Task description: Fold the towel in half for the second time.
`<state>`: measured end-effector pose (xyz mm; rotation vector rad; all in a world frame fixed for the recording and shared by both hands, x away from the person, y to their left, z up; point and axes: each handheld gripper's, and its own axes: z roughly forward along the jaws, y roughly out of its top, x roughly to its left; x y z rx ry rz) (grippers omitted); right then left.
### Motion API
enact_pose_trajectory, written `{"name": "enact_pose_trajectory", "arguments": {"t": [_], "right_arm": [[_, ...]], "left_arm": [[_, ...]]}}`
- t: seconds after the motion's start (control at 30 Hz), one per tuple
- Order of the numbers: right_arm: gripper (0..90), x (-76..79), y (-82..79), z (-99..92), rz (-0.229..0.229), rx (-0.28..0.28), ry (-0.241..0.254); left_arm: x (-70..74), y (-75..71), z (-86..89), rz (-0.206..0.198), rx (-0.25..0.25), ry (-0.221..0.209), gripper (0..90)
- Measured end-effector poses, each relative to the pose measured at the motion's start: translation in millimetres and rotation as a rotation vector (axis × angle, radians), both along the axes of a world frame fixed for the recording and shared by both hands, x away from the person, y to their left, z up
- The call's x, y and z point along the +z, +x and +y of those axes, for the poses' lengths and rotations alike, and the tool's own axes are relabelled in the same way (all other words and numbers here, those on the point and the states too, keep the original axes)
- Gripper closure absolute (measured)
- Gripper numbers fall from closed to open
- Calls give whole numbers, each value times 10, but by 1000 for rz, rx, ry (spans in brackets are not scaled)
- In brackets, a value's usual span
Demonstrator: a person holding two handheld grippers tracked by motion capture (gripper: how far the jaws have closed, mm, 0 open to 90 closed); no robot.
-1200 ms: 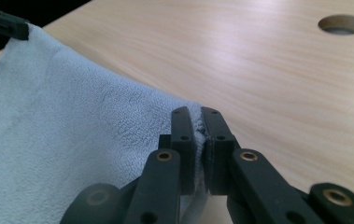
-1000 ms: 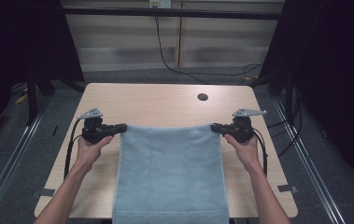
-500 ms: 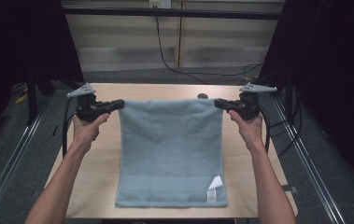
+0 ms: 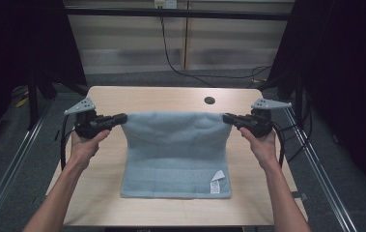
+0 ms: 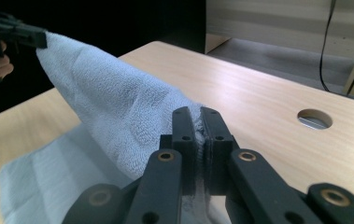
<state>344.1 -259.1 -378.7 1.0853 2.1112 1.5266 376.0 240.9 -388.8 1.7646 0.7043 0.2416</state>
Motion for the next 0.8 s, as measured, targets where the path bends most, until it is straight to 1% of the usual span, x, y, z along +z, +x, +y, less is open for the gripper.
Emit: {"name": "enact_pose_trajectory", "arguments": {"t": [0.03,0.1,0.23,0.3,0.43,0.47,0.6,0.73,0.8], "right_arm": [[858,-17,-53,-1,-2,5,-1],[858,-46,-138,-8,0,12,-10],[858,-71,-280,-24,-2,22,-13],[858,-73,-337,-19,-4,29,-20],[858,-113,-462,-10,-4,44,-34],[857,-134,-490,-8,0,46,-34],[857,-238,-622,3,14,62,-46],[855,-347,-779,-3,36,74,-50],[854,-404,-849,4,51,83,-63]], "left_arm": [[-26,-38,9,2,-10,-10,870],[-70,-107,18,6,-15,6,870],[-113,-218,45,17,-28,5,870],[-135,-262,61,15,-26,11,870],[-234,-368,85,30,-39,13,870],[-261,-393,89,36,-44,20,870],[-379,-491,109,57,-63,26,870],[-444,-611,123,69,-80,37,869],[-486,-666,133,82,-85,32,869]]}}
